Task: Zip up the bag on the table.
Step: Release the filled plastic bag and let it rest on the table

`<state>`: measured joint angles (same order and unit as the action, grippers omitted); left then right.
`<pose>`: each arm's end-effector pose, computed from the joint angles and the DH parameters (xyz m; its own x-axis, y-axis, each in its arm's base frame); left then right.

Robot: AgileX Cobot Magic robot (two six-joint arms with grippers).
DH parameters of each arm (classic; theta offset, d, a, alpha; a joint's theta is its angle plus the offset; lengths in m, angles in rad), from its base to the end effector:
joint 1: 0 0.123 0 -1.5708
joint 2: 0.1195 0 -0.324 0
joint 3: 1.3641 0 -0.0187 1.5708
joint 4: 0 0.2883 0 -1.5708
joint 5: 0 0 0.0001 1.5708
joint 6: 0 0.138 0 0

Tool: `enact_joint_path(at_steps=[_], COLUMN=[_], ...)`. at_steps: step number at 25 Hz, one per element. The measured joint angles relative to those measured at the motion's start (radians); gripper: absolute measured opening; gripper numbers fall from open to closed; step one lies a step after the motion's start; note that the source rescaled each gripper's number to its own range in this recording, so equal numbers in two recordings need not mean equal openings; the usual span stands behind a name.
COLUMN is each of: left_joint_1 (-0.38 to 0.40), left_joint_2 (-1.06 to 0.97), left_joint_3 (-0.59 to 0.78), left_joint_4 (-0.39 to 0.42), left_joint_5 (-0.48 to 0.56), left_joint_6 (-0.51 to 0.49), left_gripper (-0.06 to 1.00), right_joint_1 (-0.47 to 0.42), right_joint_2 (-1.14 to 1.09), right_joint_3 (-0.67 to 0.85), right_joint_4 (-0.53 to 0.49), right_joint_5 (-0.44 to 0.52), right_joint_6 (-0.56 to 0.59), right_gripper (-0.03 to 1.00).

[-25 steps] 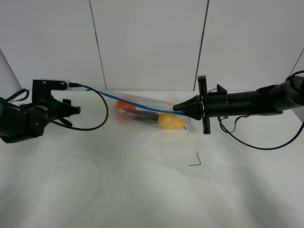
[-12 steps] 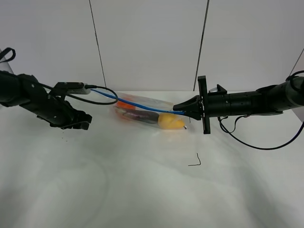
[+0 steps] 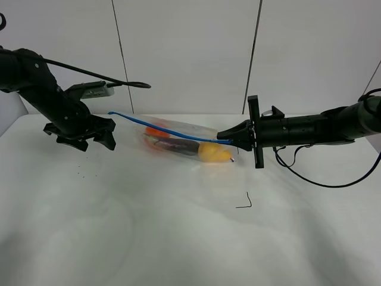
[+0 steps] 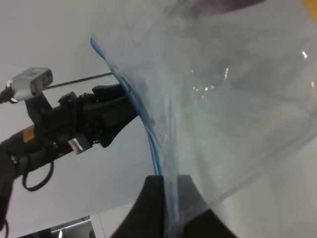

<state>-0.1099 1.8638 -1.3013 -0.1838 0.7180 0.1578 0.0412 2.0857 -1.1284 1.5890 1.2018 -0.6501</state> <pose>0.4418 -0.0655 0.1776 -0.9178 0.1200 -0.3784 0.1711 0.9797 -0.1043 0.4204 0.1462 0.1392 -0.9488 0.2592 0.1807 0.2388 0.2138 0.9472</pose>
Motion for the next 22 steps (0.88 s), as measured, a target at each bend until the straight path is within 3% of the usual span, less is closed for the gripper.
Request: enact_joint_path(at_steps=[7,11,16,22], left_joint_1=[0.034,0.083,0.14,0.147], left_joint_2=[0.0,-0.002,-0.007,-0.074], left_joint_3=[-0.136,-0.147,-0.147,-0.105], left_joint_4=[0.169,0.189,0.193,0.194], left_joint_5=[0.304,0.418,0.467,0.467], left_joint_6=[-0.158,-0.17,-0.165,-0.158], left_gripper=[1.0,1.0,1.0,1.0], right_joint_1=[0.0,0.0,0.0,0.0], right_joint_2=[0.0,0.0,0.0,0.0], right_joint_3=[0.0,0.0,0.0,0.0], right_joint_4=[-0.003,-0.005,-0.01,-0.015], right_joint_5=[0.0,0.0,0.0,0.0], right_joint_6=[-0.004,-0.004,-0.005,-0.019], right_gripper=[0.0,0.0,0.0,0.0])
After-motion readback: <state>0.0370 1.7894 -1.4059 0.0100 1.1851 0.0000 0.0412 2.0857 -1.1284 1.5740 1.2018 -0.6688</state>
